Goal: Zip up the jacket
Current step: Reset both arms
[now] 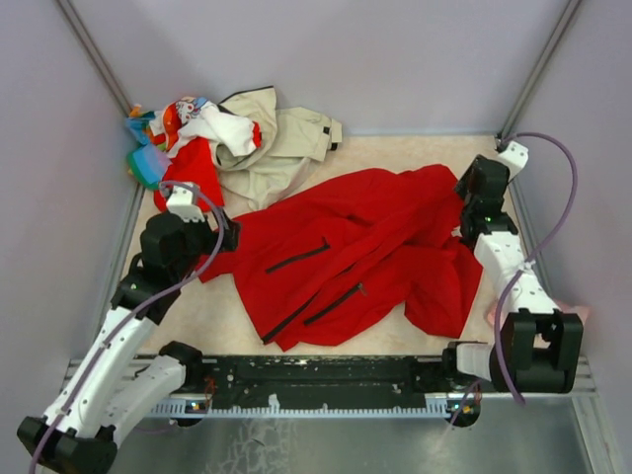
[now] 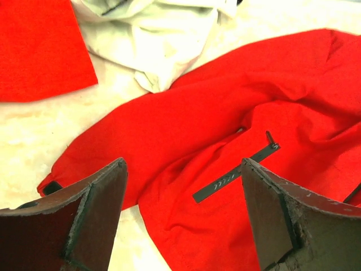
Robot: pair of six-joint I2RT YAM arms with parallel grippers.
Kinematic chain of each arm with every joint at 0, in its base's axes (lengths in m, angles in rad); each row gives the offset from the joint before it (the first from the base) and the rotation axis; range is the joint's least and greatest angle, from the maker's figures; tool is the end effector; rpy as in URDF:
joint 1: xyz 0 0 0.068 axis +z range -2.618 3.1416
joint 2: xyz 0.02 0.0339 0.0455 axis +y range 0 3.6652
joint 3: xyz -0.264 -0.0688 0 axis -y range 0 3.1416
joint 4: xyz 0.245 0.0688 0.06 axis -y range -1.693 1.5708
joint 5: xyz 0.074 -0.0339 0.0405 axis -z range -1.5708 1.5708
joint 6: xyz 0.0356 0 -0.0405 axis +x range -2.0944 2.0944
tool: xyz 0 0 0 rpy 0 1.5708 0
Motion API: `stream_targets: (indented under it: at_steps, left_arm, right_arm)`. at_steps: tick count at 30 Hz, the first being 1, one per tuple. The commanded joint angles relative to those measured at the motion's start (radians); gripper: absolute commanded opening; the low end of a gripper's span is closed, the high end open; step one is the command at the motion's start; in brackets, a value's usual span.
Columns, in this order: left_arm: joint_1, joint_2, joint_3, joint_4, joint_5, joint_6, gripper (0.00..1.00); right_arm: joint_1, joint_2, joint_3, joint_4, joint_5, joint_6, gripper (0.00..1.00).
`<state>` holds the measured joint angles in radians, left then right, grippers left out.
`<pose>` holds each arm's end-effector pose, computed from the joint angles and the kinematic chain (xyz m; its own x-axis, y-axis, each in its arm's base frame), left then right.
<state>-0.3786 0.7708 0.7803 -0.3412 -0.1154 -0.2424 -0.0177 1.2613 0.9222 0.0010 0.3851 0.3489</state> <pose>0.1673 -0.0621 0.3241 -0.3576 -0.1144 -0.9268 0.1856 0.9640 -0.1905 0.2913 -0.0185 0.3046 -0.1849 0.3202 -0.9291 0.4618 0.8629 0.2054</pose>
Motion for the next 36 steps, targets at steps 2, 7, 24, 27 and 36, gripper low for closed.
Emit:
stream_targets:
  at_steps: [2,7,24,27,36]
  left_arm:
    - [0.012,-0.104,0.01,0.027,-0.005,0.002,0.86]
    - [0.012,-0.276,0.012,0.063,-0.044,0.039,0.9]
    - [0.012,-0.683,-0.041,-0.043,-0.116,0.012,1.0]
    - [0.012,-0.724,-0.079,-0.077,-0.121,-0.002,1.0]
    - [0.012,-0.755,-0.133,-0.107,-0.12,-0.004,1.0]
  right_arm:
    - [0.0,-0.168,-0.017,-0.03,-0.089,0.015,0.53]
    - [0.001,-0.363,-0.078,-0.115,-0.191,0.013,0.71]
    - [0.001,-1.111,-0.209,-0.406,-0.304,-0.092,0.75]
    - [0.0,-1.183,-0.244,-0.444,-0.301,-0.094,0.75]
    - [0.0,-1.232,-0.28,-0.445,-0.33,-0.096,0.76]
